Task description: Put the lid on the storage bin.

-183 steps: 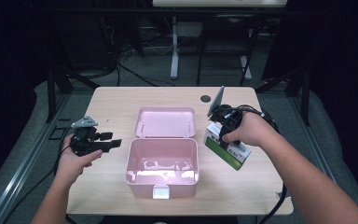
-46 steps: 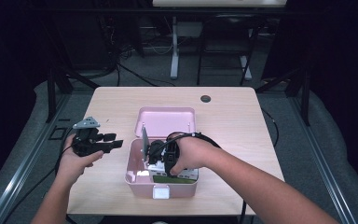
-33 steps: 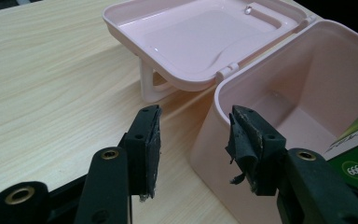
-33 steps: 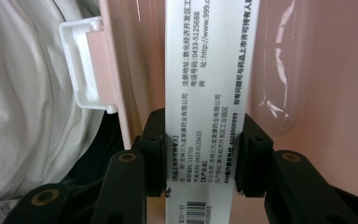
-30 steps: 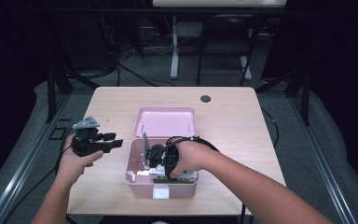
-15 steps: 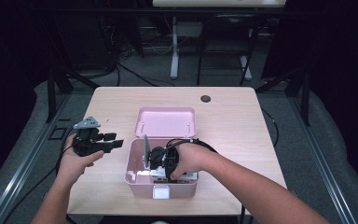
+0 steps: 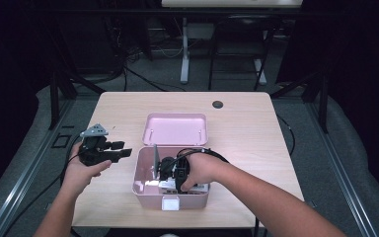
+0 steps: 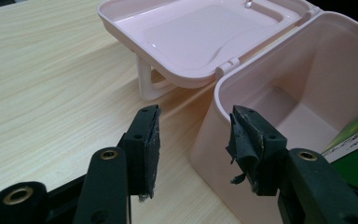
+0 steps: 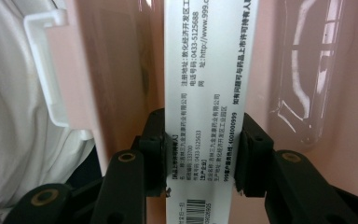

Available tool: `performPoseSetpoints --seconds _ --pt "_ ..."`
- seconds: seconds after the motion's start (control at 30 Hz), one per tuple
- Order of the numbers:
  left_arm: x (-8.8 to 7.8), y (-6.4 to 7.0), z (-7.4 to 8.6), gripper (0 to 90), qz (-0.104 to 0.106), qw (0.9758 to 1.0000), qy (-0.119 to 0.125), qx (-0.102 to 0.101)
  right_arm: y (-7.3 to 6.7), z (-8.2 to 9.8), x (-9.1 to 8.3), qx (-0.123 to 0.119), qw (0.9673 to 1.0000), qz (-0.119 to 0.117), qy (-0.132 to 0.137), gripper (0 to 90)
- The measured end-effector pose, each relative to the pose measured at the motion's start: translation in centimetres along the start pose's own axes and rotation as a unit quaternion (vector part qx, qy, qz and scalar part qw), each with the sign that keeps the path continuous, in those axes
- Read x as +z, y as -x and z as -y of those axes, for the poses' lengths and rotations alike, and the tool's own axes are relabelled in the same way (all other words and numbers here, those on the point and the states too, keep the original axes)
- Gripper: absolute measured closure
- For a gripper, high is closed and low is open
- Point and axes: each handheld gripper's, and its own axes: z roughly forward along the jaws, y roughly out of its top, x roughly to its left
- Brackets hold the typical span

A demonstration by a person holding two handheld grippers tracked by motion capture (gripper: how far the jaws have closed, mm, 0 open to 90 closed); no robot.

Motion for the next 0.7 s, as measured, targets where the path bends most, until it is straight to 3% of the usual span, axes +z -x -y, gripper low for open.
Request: performPoseSetpoints --seconds 0.6,0.7 --pt "0.28 0.02 0.08 52.8 0.000 1.0000 -0.005 0.000 0.38 -0.09 1.00 -0.009 0.9999 -0.011 -0.005 60.6" --pt "0.38 0.02 0.12 52.8 -0.003 1.0000 0.001 -0.002 0.42 -0.07 0.85 -0.006 0.9998 -0.017 0.006 60.4"
